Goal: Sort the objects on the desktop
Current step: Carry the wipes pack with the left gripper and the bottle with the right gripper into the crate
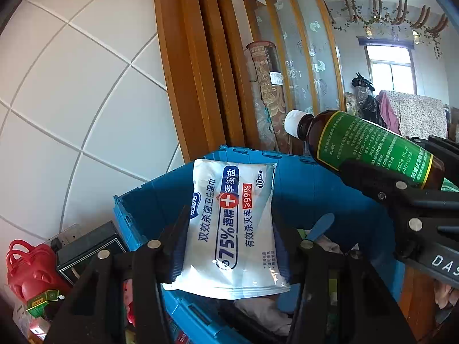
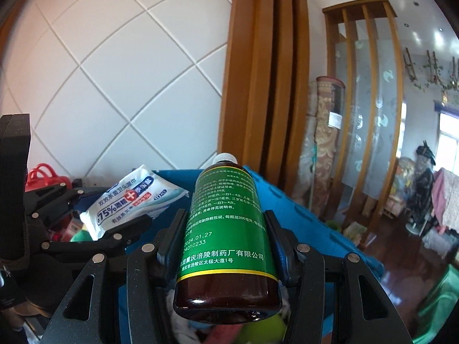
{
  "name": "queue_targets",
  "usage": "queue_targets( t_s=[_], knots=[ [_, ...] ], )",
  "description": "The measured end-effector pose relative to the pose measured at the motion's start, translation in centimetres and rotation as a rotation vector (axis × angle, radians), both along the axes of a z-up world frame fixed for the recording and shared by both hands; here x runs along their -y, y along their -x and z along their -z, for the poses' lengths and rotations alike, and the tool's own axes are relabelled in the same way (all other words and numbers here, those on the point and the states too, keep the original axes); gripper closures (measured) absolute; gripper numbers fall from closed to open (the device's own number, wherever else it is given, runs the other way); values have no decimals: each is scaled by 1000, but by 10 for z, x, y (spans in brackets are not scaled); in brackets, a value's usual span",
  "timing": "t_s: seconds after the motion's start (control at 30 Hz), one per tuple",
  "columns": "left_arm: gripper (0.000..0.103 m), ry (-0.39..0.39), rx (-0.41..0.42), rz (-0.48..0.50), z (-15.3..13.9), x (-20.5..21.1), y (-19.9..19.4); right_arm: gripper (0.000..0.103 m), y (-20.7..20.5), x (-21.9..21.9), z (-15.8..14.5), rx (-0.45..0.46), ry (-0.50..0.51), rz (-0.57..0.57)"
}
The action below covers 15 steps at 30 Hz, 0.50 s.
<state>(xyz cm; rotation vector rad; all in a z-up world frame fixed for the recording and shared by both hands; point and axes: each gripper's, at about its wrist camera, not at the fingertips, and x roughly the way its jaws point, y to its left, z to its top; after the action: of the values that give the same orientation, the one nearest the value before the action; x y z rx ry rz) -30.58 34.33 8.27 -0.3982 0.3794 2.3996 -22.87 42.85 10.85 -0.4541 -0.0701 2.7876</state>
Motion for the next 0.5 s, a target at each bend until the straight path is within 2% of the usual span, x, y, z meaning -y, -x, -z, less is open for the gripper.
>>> queue_targets(
  t_s=[0.07, 0.1, 0.17, 0.33, 0.5],
  knots=[
    [50, 19, 24, -26, 0, -14, 8, 47, 6, -18, -1, 2, 22, 22],
    [48, 23, 34, -44, 1, -19, 13, 33, 9, -26, -2, -2, 38, 30],
    [38, 28, 39, -85, 2, -24, 17, 9, 12, -38, -3, -11, 59, 57],
    [26, 22, 25, -144, 6, -25, 18, 6, 12, -47, -3, -36, 51, 69],
    [26, 17, 38, -160, 11, -21, 16, 3, 9, -48, 2, -38, 66, 51]
  ],
)
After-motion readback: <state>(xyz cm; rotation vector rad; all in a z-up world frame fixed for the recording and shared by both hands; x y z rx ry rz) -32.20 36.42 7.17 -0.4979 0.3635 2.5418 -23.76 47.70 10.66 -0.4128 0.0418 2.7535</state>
